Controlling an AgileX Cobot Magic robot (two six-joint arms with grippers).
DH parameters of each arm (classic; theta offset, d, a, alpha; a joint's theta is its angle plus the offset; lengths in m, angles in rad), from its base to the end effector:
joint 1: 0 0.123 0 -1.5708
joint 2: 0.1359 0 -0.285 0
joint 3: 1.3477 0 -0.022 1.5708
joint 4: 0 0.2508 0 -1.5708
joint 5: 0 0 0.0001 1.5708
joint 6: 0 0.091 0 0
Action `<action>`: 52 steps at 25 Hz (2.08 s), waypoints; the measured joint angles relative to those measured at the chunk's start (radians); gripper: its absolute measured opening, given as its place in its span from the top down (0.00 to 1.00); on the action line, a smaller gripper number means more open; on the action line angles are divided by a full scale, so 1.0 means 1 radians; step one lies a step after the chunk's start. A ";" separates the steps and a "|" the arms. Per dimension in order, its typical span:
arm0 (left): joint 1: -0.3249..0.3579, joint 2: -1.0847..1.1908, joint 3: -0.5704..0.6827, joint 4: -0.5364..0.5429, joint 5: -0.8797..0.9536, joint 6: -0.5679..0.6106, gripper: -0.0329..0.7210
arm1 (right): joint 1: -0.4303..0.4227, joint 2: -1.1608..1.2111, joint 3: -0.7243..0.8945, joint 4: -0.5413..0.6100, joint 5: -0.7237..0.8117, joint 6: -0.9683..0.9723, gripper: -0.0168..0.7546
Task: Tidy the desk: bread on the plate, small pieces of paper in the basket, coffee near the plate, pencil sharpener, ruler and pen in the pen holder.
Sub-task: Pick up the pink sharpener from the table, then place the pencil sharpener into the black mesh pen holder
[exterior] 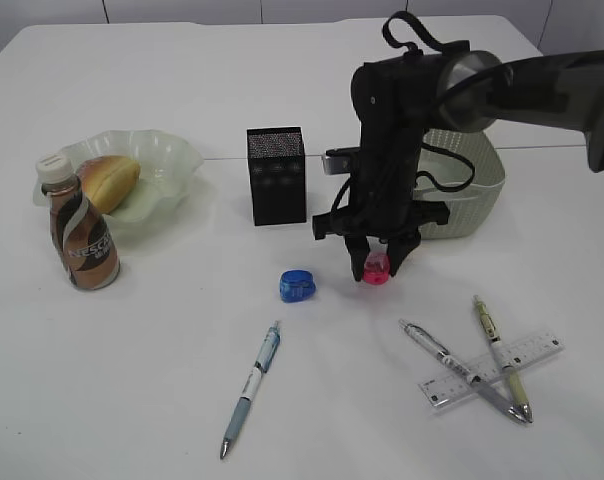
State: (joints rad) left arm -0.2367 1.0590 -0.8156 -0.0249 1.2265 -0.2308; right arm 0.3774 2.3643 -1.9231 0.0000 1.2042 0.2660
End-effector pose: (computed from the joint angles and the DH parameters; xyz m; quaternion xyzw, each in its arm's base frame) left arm 0.1584 -0.0404 0.2814 -0.0001 0.9955 -0.0335 0.0886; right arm 0.4390 0.1740 0.1362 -0.0557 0.9984 0.0020 0.0060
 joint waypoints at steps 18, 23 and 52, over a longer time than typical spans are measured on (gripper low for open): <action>0.000 0.000 0.000 0.001 0.002 0.000 0.40 | 0.047 -0.029 -0.339 0.024 0.025 -0.008 0.59; 0.000 0.000 0.000 0.001 0.002 0.000 0.40 | 0.049 -0.031 -0.402 0.021 0.020 -0.020 0.60; 0.000 0.000 0.000 0.009 0.002 0.000 0.40 | 0.049 0.076 -0.407 0.021 -0.476 -0.076 0.60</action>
State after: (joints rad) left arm -0.2367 1.0590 -0.8156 -0.0163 1.2281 -0.2308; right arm 0.4260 2.4401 -2.3297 0.0209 0.7285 0.1896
